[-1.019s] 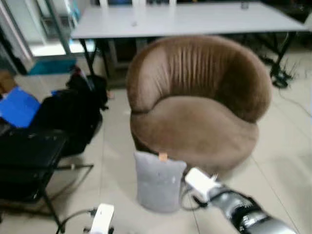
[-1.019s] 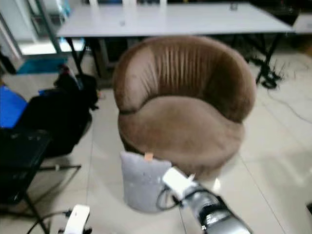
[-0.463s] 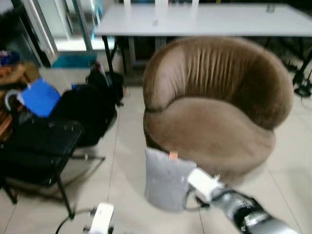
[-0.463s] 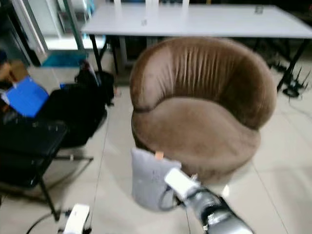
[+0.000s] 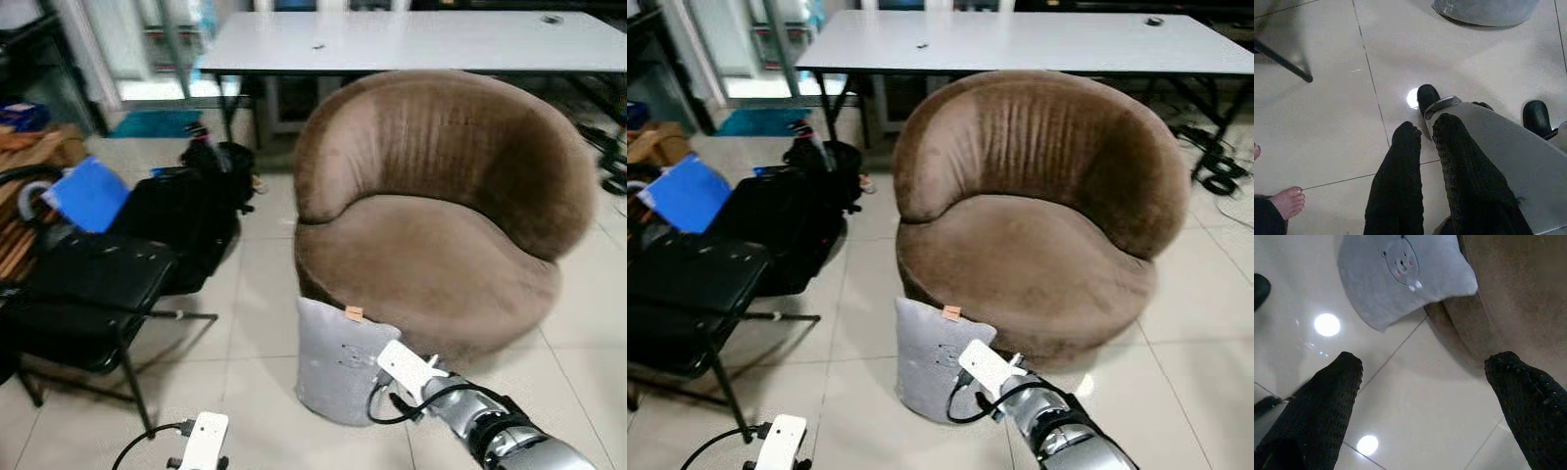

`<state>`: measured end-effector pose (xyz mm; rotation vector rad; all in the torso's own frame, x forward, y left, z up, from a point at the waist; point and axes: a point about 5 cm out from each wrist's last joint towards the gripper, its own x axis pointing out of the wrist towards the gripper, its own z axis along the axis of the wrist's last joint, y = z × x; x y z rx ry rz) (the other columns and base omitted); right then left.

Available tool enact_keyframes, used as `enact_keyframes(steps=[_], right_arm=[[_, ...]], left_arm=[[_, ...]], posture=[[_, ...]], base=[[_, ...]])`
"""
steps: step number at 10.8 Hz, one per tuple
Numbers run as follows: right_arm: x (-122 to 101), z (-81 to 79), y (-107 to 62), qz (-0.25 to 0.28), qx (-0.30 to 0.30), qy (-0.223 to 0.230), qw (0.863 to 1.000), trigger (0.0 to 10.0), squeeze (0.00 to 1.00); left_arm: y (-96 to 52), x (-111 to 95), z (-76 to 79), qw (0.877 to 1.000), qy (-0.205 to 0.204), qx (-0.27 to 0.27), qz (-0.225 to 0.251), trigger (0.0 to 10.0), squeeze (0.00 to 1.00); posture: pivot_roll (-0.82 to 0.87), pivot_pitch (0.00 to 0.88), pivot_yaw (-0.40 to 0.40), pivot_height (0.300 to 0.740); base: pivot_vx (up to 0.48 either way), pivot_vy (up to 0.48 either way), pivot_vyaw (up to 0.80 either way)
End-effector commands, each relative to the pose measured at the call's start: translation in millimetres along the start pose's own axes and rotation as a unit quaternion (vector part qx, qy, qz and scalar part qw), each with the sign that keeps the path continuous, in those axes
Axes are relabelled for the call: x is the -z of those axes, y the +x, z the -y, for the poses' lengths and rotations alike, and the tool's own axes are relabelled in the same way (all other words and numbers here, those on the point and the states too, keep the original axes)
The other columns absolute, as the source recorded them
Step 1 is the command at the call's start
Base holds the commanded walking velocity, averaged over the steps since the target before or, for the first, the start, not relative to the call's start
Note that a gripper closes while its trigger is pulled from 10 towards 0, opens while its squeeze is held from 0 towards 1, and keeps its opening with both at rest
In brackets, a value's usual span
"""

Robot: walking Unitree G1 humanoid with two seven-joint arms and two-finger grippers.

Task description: Move the pillow to the sofa from floor

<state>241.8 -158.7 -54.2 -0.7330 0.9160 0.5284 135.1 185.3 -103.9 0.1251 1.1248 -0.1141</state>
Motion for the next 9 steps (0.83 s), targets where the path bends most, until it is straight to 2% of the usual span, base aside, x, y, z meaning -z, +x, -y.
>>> enact_keyframes(steps=[1,2,3,7,9], right_arm=[[-2.2,1.8,-0.1,0.004,0.002,-0.007,1.000,10.0,0.00],[-1.9,1.9,-0.1,0.003,0.004,-0.004,1.000,10.0,0.01],[-0.8,1.6,-0.1,0.003,0.006,0.015,1.000,10.0,0.01],[-0.7,3.3,-0.3,-0.004,0.006,0.001,1.000,10.0,0.00],[-1.6,3.6,-0.3,-0.004,0.007,-0.001,1.000,10.0,0.00]], left_arm=[[-0.8,11.9,6.8,1.000,-0.001,0.014,-0.023,10.0,0.00],[-0.8,11.9,6.8,1.000,-0.001,0.014,-0.023,10.0,0.00],[-0.8,11.7,6.7,1.000,0.003,0.013,-0.023,10.0,0.00],[-0.6,10.1,7.7,1.000,-0.010,0.016,-0.017,10.0,0.00],[-0.5,9.3,6.7,1.000,-0.011,0.010,-0.015,10.0,0.00]], posture=[[-0.13,0.000,0.019,0.740],[-0.13,0.000,0.019,0.740],[-0.13,0.000,0.019,0.740],[-0.13,0.000,0.015,0.740],[-0.13,0.000,0.014,0.740]], base=[[0.000,0.000,0.00],[0.000,0.000,0.73],[0.000,0.000,0.00],[0.000,0.000,0.00],[0.369,0.304,0.00]])
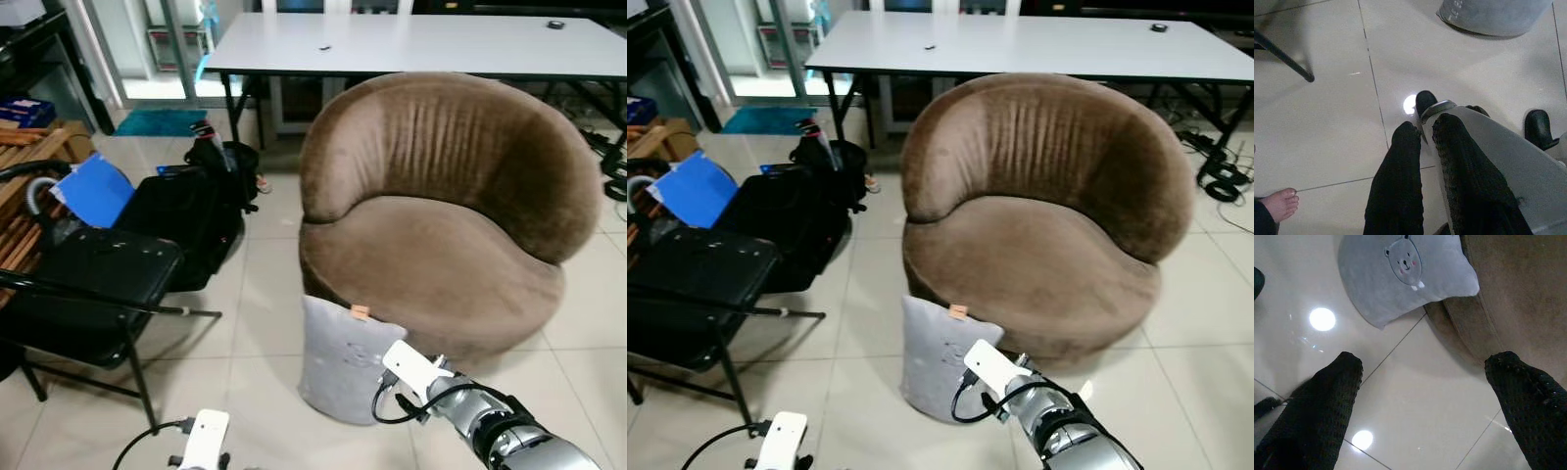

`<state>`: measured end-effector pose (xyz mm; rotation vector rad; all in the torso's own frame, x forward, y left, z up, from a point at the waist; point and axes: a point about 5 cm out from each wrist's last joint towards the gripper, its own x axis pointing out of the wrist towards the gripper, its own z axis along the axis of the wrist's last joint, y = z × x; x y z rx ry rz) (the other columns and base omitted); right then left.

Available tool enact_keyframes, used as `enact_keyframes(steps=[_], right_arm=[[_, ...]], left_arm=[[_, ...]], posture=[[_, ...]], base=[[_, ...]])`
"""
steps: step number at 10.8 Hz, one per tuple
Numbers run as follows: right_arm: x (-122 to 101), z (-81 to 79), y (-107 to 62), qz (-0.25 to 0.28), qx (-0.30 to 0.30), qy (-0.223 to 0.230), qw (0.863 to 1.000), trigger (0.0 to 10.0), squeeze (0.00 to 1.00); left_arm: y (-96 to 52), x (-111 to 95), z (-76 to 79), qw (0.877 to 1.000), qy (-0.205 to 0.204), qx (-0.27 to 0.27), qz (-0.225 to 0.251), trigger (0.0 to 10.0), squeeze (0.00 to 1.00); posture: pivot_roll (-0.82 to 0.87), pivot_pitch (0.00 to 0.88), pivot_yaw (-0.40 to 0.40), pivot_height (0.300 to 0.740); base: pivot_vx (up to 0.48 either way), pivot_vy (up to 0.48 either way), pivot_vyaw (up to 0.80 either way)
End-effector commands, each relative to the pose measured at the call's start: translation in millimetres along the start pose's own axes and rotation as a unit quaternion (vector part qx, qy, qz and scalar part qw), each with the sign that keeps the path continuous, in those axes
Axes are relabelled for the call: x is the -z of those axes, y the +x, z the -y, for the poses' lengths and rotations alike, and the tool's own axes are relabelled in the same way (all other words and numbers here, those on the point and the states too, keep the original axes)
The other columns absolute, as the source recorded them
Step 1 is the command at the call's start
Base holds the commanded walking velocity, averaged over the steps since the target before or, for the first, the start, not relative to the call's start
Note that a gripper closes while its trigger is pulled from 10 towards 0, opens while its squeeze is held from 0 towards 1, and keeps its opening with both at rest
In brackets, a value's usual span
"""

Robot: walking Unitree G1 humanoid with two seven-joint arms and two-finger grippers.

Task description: Move the pillow to the sofa from floor

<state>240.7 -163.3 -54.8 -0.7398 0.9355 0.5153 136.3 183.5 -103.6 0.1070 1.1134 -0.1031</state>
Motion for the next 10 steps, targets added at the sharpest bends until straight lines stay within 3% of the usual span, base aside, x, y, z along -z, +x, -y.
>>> enact_keyframes(steps=[1,7,10], right_arm=[[-6.1,1.7,0.1,0.007,0.005,-0.003,1.000,10.0,0.00],[-8.8,1.1,0.4,0.006,0.004,-0.005,1.000,10.0,0.00],[-10.4,0.3,0.6,0.006,0.003,-0.006,1.000,10.0,0.00]], left_arm=[[-0.9,10.6,4.7,1.000,-0.003,0.010,-0.021,10.0,0.00],[-0.9,9.5,2.2,1.000,-0.003,0.007,-0.020,10.0,0.00],[-1.1,9.7,1.0,1.000,-0.005,0.009,-0.022,10.0,0.00]], posture=[[-0.13,0.000,0.014,0.740],[-0.13,0.000,0.014,0.740],[-0.13,0.000,0.015,0.740]], base=[[0.412,0.244,0.00],[0.413,0.242,0.00],[0.446,0.000,0.00]])
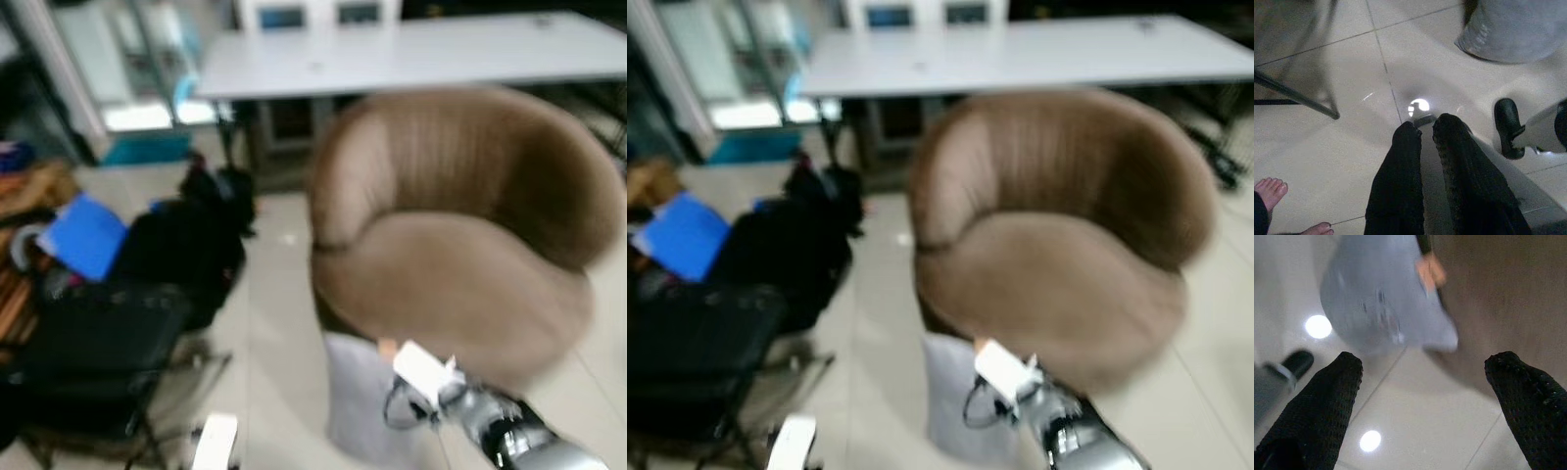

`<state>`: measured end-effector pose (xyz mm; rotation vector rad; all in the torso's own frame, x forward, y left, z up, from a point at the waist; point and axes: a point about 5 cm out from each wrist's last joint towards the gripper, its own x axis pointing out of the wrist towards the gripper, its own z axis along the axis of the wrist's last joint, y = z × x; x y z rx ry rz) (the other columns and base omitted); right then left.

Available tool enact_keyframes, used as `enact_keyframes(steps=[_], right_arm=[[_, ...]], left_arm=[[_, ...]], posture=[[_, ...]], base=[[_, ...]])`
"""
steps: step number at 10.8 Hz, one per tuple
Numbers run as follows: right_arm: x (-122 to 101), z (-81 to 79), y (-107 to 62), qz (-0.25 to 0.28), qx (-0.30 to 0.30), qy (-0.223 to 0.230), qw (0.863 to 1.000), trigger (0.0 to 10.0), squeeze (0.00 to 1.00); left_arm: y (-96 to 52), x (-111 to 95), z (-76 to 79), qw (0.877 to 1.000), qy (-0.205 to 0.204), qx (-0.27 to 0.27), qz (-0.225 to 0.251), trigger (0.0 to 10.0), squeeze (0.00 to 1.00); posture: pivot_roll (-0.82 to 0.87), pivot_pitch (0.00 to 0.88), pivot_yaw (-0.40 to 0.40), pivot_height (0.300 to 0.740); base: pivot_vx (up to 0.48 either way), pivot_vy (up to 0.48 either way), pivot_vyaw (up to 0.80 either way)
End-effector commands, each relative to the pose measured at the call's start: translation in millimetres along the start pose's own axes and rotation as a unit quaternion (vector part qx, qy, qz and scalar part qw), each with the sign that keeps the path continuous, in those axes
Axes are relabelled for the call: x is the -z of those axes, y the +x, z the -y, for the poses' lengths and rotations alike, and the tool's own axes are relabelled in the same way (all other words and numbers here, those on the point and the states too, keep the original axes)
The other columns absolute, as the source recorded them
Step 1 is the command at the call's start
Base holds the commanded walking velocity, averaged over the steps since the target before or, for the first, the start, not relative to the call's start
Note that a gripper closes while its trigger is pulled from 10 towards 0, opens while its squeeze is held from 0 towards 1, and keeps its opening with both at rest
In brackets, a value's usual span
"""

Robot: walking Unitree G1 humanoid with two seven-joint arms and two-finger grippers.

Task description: Move the pillow to the sofa from floor

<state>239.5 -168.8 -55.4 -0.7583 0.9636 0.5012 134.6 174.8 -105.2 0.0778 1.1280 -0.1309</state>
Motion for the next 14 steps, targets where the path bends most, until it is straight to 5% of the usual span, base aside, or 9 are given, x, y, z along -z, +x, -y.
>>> enact_keyframes(steps=[1,11,14], right_arm=[[-15.8,-2.3,0.6,0.024,-0.001,-0.004,1.000,10.0,0.00],[-16.7,-4.4,0.7,0.030,-0.007,-0.020,0.999,10.0,0.00],[-16.7,-4.4,0.7,0.032,-0.008,-0.022,0.999,10.0,0.00]], left_arm=[[-2.2,8.6,-8.2,1.000,0.010,-0.009,-0.019,10.0,0.00],[-2.5,8.9,-10.8,0.998,0.060,-0.020,-0.025,10.0,0.00],[-2.5,9.9,-10.5,0.997,0.060,-0.021,-0.030,10.0,0.00]], posture=[[-0.13,0.000,0.015,0.740],[-0.13,0.000,0.016,0.740],[-0.13,0.000,0.014,0.740]], base=[[0.000,0.000,0.00],[0.108,0.000,0.00],[0.480,0.000,0.00]])
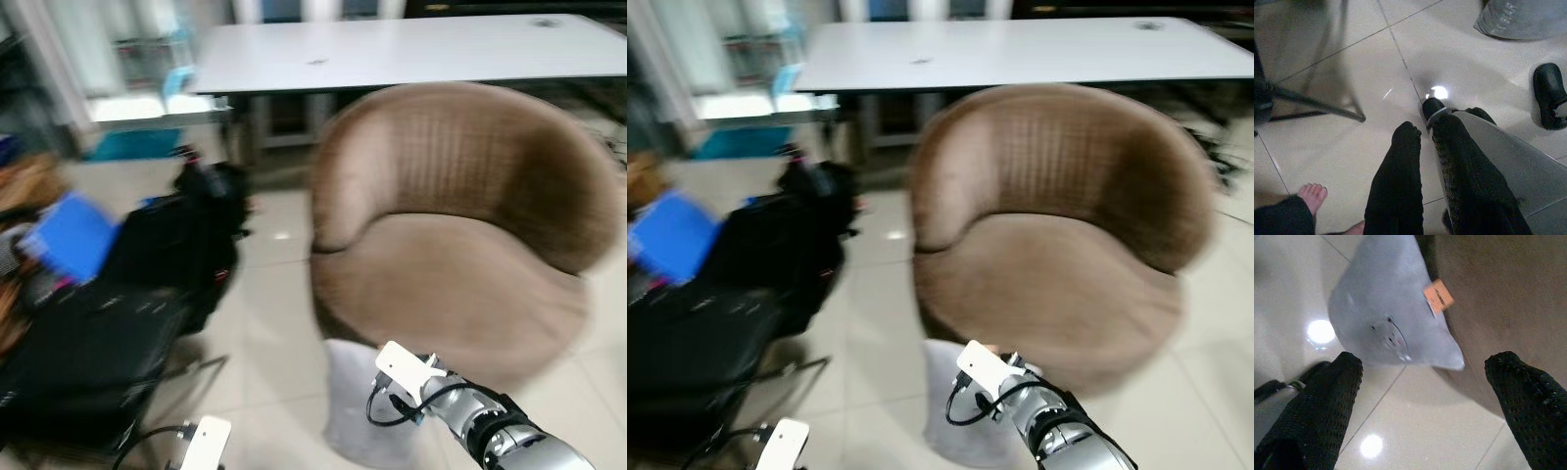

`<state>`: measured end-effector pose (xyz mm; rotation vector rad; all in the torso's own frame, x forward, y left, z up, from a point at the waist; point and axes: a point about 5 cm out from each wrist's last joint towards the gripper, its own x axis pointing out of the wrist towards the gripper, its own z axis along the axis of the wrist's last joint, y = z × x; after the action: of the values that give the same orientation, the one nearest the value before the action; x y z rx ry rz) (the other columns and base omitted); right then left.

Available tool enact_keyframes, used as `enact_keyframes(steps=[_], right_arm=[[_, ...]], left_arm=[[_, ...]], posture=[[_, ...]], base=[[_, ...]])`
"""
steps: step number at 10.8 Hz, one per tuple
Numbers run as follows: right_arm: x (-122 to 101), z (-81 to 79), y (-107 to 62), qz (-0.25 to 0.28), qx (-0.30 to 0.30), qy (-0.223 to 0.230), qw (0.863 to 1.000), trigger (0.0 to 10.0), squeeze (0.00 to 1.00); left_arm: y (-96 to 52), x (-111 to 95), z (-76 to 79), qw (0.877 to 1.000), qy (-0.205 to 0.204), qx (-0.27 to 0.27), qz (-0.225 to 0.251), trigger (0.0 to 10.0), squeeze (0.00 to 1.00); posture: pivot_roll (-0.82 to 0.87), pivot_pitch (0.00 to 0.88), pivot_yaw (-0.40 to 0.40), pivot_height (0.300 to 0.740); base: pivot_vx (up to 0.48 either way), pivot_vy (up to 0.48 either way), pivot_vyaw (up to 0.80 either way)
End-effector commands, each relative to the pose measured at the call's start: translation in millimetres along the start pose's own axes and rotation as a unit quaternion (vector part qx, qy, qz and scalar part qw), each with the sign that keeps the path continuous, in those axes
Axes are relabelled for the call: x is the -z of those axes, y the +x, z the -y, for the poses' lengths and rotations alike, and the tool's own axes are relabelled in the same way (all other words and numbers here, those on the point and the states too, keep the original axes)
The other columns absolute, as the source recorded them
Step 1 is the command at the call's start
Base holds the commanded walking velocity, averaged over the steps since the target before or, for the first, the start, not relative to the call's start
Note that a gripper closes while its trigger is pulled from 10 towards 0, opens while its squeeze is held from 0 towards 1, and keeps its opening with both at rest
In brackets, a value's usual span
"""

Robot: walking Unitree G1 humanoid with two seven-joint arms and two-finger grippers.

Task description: Move the pillow to the sofa from floor

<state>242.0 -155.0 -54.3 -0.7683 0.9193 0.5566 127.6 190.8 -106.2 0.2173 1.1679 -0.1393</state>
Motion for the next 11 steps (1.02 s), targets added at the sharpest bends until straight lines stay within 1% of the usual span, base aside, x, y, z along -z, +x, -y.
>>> enact_keyframes(steps=[1,4,6,8,9,10,11], right_arm=[[-4.4,2.2,-0.1,0.006,0.001,-0.004,1.000,10.0,0.00],[-5.0,1.1,0.1,0.006,-0.004,-0.004,1.000,10.0,0.00],[-5.7,0.8,0.1,0.007,-0.005,-0.004,1.000,10.0,0.00],[-6.9,0.7,0.2,0.008,-0.006,-0.007,1.000,10.0,0.00],[-7.1,0.6,0.2,0.008,-0.007,-0.007,1.000,10.0,0.00],[-7.7,0.5,0.2,0.008,-0.008,-0.010,1.000,10.0,0.00],[-7.8,0.6,0.2,0.009,-0.008,-0.011,1.000,10.0,0.00]], left_arm=[[0.3,1.0,4.5,1.000,0.000,0.010,-0.004,10.0,0.00],[0.2,2.0,4.6,1.000,-0.009,0.016,-0.006,10.0,0.00],[0.1,2.1,4.6,1.000,-0.001,0.022,-0.009,10.0,0.00],[0.2,1.4,3.1,0.999,0.026,0.021,-0.013,10.0,0.00],[0.2,1.2,3.0,0.999,0.029,0.023,-0.013,10.0,0.00],[0.2,0.8,2.8,0.999,0.036,0.026,-0.014,10.0,0.00],[0.2,0.6,1.1,0.999,0.039,0.012,-0.013,10.0,0.00]], posture=[[-0.13,0.000,0.014,0.740],[-0.13,0.000,0.018,0.740],[-0.13,0.000,0.018,0.740],[-0.13,0.000,0.019,0.740],[-0.13,0.000,0.019,0.740],[-0.13,0.000,0.018,0.740],[-0.13,0.000,0.018,0.740]], base=[[0.480,0.000,0.00],[0.480,0.000,0.00],[0.474,0.000,0.00],[0.480,0.000,0.00],[0.382,0.000,0.00],[0.000,0.000,0.00],[0.000,0.000,0.00]])
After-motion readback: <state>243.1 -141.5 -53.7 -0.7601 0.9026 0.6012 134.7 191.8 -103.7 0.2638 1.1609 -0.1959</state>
